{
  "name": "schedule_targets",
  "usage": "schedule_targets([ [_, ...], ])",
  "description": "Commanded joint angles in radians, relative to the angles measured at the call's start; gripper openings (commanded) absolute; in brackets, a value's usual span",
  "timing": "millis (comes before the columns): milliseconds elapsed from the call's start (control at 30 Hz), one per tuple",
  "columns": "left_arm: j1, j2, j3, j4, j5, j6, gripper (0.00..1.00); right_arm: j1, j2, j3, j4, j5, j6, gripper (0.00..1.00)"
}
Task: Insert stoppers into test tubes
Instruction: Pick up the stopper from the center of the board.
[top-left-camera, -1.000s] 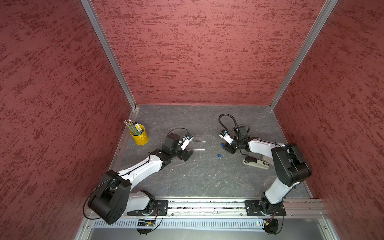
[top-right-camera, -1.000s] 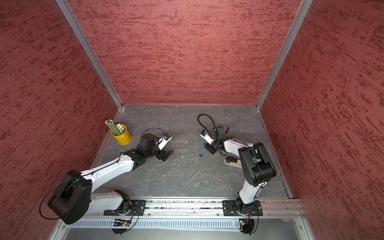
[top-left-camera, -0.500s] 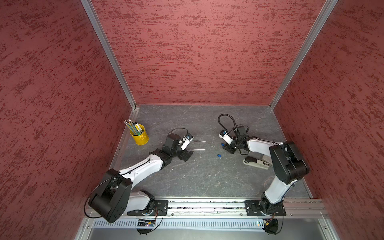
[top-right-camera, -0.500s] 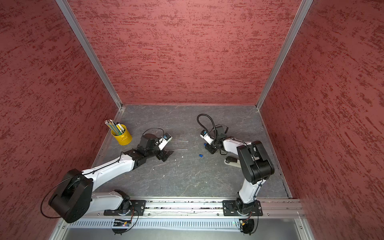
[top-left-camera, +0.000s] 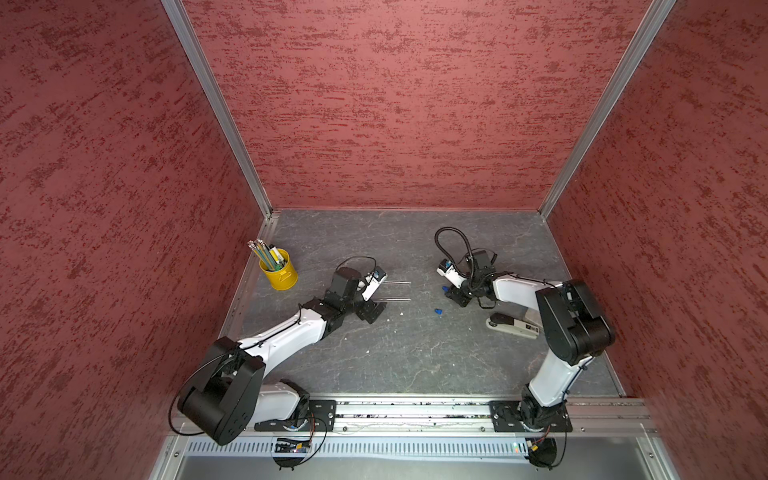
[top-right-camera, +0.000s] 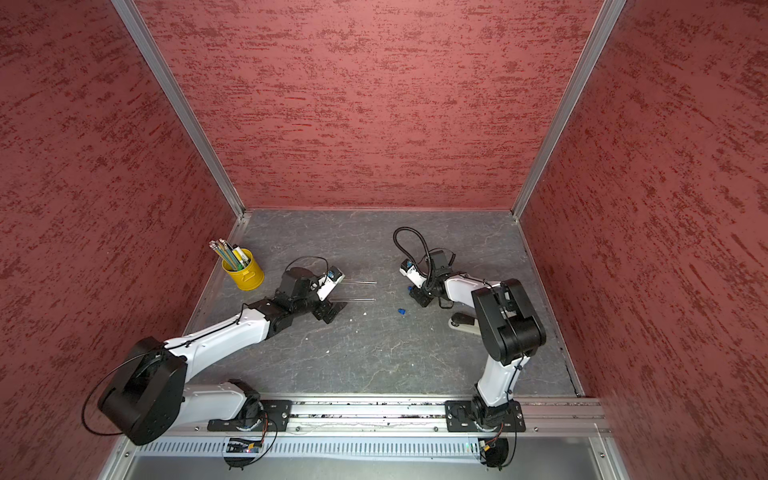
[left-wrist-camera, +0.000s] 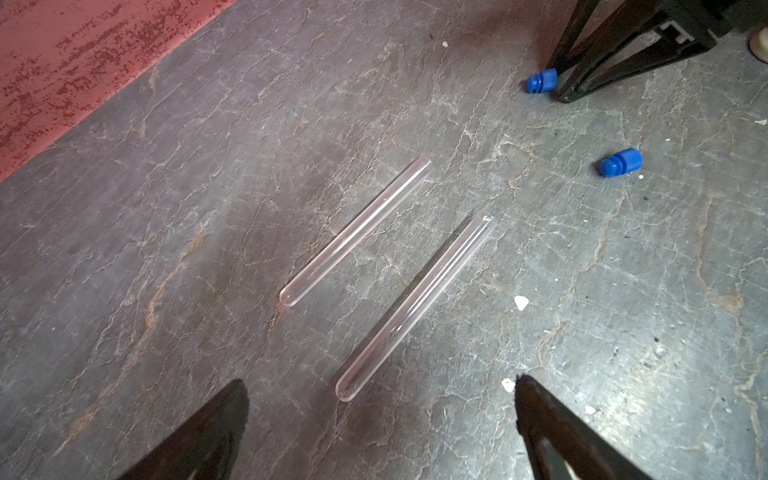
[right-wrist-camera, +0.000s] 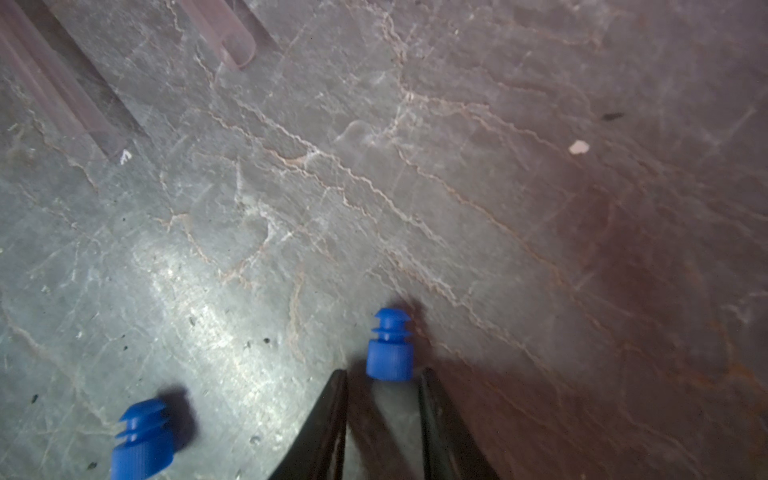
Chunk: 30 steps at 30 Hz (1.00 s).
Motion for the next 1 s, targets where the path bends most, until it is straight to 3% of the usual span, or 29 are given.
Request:
schedule_targets([
  [0,0.001,-0.001,0.017,0.001,-0.001,0.014,0.99,0.004,0.018,0.028,0.000,0.007,-0.006,0.32],
  [533,0.002,-0.002,0.015,0.002,-0.005,0.016,0.99,0.003,0.045,0.048,-0.011,0.005,-0.007,0.29],
  [967,0.002,0.001,0.015,0.004,-0.009,0.021,1.00,0.003,0.036,0.046,-0.037,0.030,-0.033,0.20],
])
